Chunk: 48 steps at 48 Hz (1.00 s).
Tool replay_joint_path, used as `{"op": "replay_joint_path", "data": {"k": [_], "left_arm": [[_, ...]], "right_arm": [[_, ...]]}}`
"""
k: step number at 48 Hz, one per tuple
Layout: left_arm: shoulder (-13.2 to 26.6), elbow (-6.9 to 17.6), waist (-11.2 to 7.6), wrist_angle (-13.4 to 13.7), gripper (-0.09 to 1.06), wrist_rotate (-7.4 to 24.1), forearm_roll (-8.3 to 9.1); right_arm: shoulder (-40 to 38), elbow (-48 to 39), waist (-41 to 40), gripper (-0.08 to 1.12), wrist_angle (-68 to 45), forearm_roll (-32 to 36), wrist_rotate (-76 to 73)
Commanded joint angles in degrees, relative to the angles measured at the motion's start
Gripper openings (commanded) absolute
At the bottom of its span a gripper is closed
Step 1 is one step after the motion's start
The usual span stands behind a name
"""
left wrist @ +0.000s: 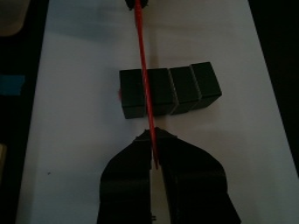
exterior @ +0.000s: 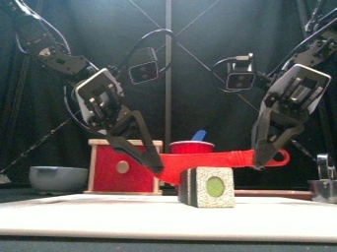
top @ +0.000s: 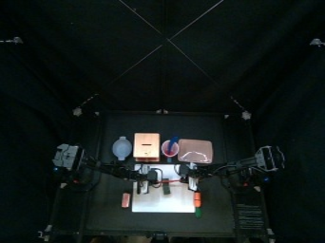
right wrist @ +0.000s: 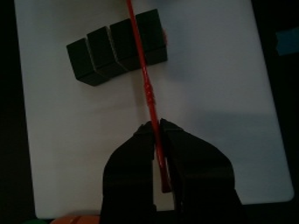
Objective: Place sushi on board then cut the sushi with the knife then place the pieces on the plate
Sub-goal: Cut the sushi into 4 pieces
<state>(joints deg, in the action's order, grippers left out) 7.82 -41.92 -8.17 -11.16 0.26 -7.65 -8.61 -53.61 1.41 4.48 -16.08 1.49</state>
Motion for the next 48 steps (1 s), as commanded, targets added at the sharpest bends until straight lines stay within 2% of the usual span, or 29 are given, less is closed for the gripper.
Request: {"op": "replay_joint_path", "data": {"k": [1, 17, 33, 48], "left_arm": [[-0.35, 1.23, 0.18, -0.26, 0.42, 0.09, 0.35], [0.26, 1.23, 2.29, -0.26, 0.42, 0.18, 0.7], [1.76, 1.14, 3.52, -0.26, 0.42, 0.09, 0.79], [1.23, 1.32, 4.48, -0.26, 0.42, 0.18, 0.79]], "right_arm": [[1.05, 1.14, -1.41, 0.32, -0.35, -0.35, -0.26], [4.48, 2.55, -1.41, 0.32, -0.35, 0.0, -0.18], [4.39, 2.81, -2.72, 0.32, -0.35, 0.09, -0.18], [2.99, 3.25, -4.04, 0.32, 0.97, 0.88, -0.18]]}}
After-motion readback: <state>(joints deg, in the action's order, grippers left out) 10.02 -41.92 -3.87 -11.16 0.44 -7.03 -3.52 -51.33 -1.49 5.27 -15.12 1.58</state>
